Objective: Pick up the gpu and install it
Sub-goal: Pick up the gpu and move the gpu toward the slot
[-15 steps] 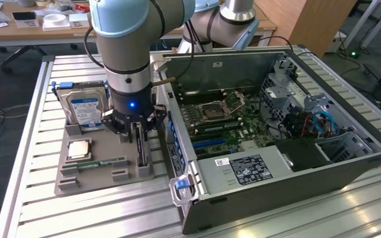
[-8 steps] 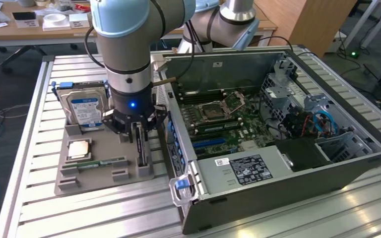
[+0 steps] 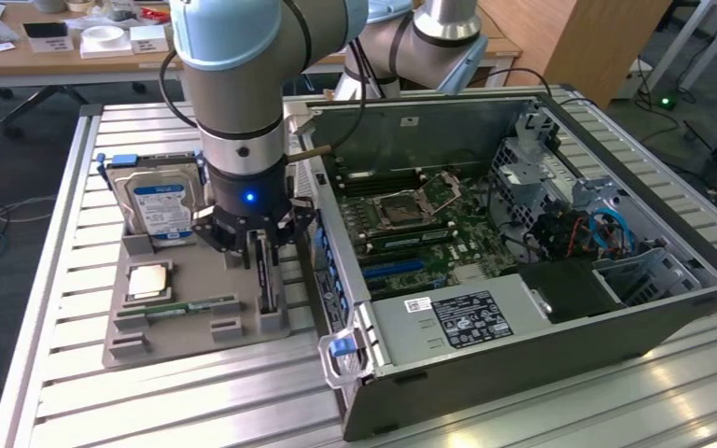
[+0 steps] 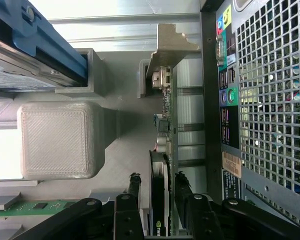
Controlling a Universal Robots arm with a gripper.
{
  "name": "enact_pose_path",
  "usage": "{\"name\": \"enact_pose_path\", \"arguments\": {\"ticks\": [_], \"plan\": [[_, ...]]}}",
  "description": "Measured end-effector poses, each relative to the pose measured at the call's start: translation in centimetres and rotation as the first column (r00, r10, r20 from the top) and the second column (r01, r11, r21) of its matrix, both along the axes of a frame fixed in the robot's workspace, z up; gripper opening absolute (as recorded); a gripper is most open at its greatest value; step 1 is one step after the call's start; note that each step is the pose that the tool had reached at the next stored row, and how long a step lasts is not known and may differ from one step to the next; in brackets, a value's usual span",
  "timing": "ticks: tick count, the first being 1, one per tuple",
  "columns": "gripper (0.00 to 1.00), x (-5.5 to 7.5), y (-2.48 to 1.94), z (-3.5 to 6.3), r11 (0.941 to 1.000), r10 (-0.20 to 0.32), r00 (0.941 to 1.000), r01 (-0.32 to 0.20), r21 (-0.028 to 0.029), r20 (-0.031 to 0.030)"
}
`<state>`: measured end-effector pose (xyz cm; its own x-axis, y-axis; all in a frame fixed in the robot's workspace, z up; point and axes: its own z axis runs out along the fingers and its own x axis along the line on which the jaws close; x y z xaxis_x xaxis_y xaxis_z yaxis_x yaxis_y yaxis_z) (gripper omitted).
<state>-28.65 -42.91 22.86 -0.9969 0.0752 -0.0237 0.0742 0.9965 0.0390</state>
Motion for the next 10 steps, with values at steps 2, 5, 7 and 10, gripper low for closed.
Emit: {"name": "enact_pose_path", "arguments": {"ticks": [2,5,7,10], "plan": [[0.4,0.0,0.0,0.0,1.0,0.0,1.0,0.0,0.0,0.0],[0.33,0.0,0.0,0.0,1.0,0.0,1.0,0.0,0.0,0.0],[0.33,0.05,0.0,-0.03,1.0,0.0,1.0,0.0,0.0001,0.0003],[0.33,0.12,0.0,-0.04,1.0,0.0,1.0,0.0,-0.0004,0.0]]}}
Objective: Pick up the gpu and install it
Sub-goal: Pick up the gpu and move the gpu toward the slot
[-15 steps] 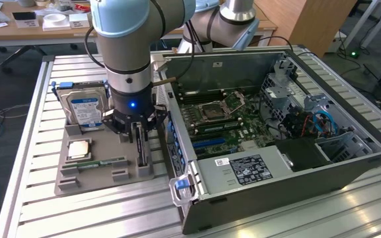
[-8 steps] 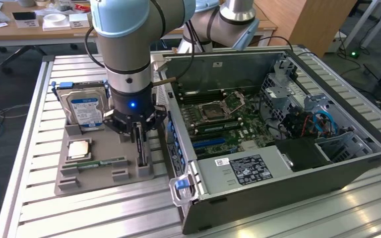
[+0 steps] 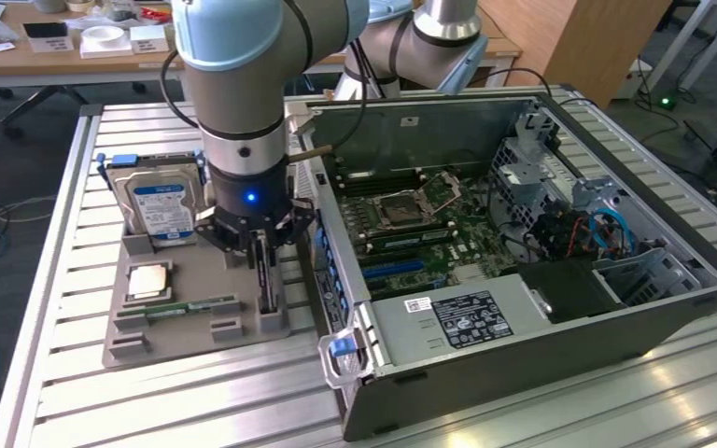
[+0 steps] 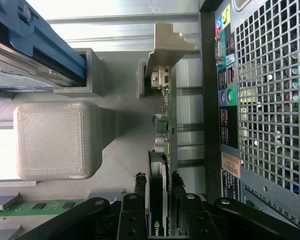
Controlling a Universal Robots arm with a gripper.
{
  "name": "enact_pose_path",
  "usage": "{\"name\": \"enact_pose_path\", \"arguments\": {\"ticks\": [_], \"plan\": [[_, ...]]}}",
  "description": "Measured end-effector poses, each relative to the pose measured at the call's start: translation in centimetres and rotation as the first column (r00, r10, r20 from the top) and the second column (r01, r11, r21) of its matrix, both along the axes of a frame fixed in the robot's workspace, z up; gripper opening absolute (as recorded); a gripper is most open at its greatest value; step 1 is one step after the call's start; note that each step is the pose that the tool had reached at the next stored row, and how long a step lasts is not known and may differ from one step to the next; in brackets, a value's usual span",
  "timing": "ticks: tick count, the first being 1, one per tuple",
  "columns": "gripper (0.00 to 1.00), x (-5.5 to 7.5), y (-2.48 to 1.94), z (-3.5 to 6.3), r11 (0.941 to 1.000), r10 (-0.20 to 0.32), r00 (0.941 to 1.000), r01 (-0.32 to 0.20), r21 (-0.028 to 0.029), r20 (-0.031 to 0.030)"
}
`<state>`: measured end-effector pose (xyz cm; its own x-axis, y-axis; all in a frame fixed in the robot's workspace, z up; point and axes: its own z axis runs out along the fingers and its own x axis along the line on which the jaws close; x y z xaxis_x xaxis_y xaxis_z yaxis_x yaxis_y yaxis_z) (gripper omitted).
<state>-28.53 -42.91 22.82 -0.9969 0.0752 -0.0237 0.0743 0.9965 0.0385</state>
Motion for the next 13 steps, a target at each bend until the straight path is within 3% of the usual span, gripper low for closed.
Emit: {"name": "enact_pose_path", "arguments": {"ticks": [13], "plan": [[0.33,0.2,0.0,-0.07,1.0,0.0,1.0,0.0,-0.0024,0.0001]]}}
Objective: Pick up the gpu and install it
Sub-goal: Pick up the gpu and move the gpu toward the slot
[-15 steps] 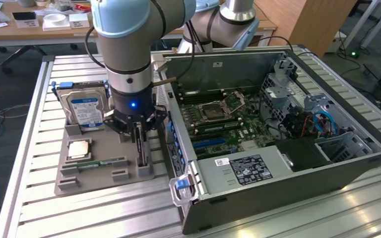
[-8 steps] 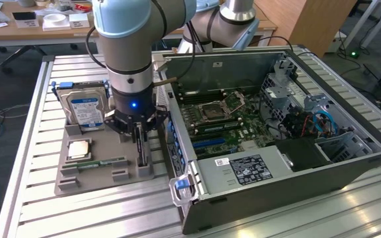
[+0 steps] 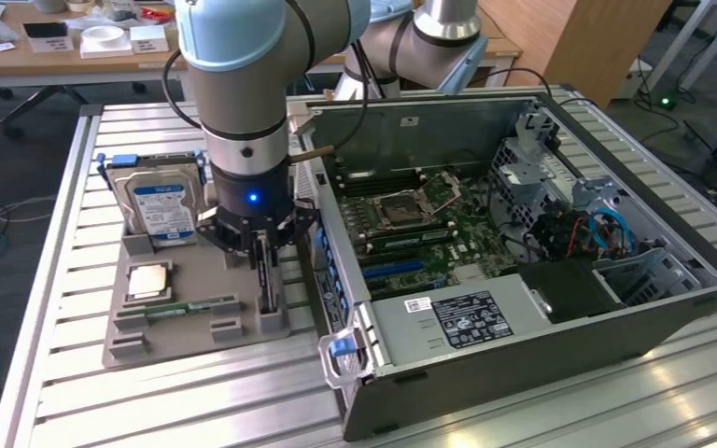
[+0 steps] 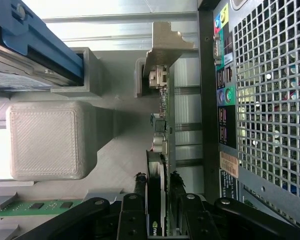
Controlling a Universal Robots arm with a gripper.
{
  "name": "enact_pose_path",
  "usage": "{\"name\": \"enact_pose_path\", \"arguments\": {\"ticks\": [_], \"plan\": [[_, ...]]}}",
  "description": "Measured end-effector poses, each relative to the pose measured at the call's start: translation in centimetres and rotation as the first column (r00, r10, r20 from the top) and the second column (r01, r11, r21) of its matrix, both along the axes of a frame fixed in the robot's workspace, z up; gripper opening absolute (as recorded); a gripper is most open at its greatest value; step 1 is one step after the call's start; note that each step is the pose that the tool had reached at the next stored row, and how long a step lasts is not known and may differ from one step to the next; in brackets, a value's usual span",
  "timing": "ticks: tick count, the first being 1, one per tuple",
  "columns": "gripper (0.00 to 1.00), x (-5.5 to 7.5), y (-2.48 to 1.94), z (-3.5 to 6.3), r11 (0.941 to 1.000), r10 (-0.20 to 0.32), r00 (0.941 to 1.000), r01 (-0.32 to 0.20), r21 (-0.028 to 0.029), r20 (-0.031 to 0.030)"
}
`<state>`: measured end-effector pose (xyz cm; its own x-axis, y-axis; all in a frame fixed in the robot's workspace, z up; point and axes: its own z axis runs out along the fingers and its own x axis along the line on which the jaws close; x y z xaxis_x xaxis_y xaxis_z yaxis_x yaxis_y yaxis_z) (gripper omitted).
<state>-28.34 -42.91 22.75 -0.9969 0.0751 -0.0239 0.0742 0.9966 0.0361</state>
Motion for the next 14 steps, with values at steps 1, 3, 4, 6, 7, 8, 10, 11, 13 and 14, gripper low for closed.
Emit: {"name": "enact_pose_path", "arguments": {"ticks": [1,3,4,6,7,8,10,11,13,14], "plan": [[0.33,0.0,0.0,0.0,1.0,0.0,1.0,0.0,0.0,0.0],[0.33,0.0,0.0,0.0,1.0,0.0,1.0,0.0,0.0,0.0],[0.33,0.0,0.0,0.0,1.0,0.0,1.0,0.0,0.0,0.0001],[0.32,0.0,0.0,0.0,1.0,0.0,1.0,0.0,-0.0001,-0.0001],[0.26,0.0,0.0,0.0,1.0,0.0,1.0,0.0,0.0,0.0],[0.26,0.0,0.0,0.0,1.0,0.0,1.0,0.0,0.0,0.0],[0.26,0.0,0.0,0.0,1.0,0.0,1.0,0.0,0.0,0.0],[0.26,0.0,0.0,0.0,1.0,0.0,1.0,0.0,-0.0001,0.0],[0.26,0.0,0.0,0.0,1.0,0.0,1.0,0.0,0.0,0.0],[0.26,0.0,0.0,0.0,1.0,0.0,1.0,0.0,0.0,0.0]]}}
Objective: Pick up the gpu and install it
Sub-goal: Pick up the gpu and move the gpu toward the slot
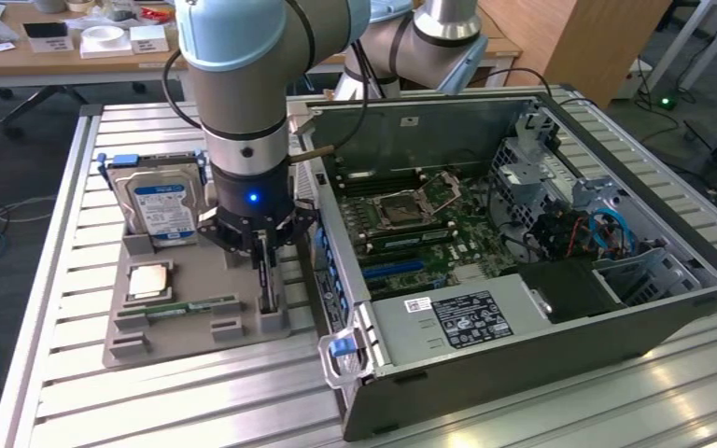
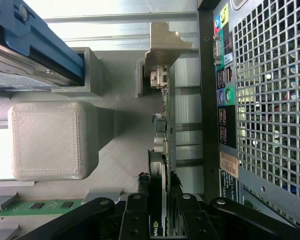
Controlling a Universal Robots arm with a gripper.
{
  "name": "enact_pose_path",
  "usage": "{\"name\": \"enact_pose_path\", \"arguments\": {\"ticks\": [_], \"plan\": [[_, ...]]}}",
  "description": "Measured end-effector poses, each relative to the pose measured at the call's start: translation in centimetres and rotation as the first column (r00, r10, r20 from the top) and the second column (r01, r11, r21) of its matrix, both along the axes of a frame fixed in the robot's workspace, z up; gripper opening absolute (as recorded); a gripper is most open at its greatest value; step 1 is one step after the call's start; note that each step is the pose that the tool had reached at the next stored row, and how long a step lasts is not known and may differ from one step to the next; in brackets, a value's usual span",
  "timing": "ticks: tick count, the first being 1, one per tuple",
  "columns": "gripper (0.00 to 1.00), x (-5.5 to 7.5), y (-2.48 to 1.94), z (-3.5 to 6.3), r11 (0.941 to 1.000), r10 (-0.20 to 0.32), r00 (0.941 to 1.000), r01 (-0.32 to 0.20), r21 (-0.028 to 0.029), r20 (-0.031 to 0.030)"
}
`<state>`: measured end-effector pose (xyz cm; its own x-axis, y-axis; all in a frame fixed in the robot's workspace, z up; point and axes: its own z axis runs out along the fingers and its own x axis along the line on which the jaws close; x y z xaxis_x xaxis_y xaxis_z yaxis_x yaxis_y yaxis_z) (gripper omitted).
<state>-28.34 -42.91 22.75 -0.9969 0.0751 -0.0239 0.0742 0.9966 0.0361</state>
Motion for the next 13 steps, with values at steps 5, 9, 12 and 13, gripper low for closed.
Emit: {"name": "enact_pose_path", "arguments": {"ticks": [5,9,12,13], "plan": [[0.26,0.0,0.0,0.0,1.0,0.007,1.0,-0.007,-0.0001,0.0],[0.26,0.0,0.0,-0.01,0.9991,0.042,0.9991,-0.042,0.0002,-0.0001],[0.26,0.0,0.0,-0.01,0.9991,0.042,0.9991,-0.042,0.0003,0.0],[0.26,0.0,0.0,-0.01,0.9991,0.042,0.9991,-0.042,0.0004,0.0]]}}
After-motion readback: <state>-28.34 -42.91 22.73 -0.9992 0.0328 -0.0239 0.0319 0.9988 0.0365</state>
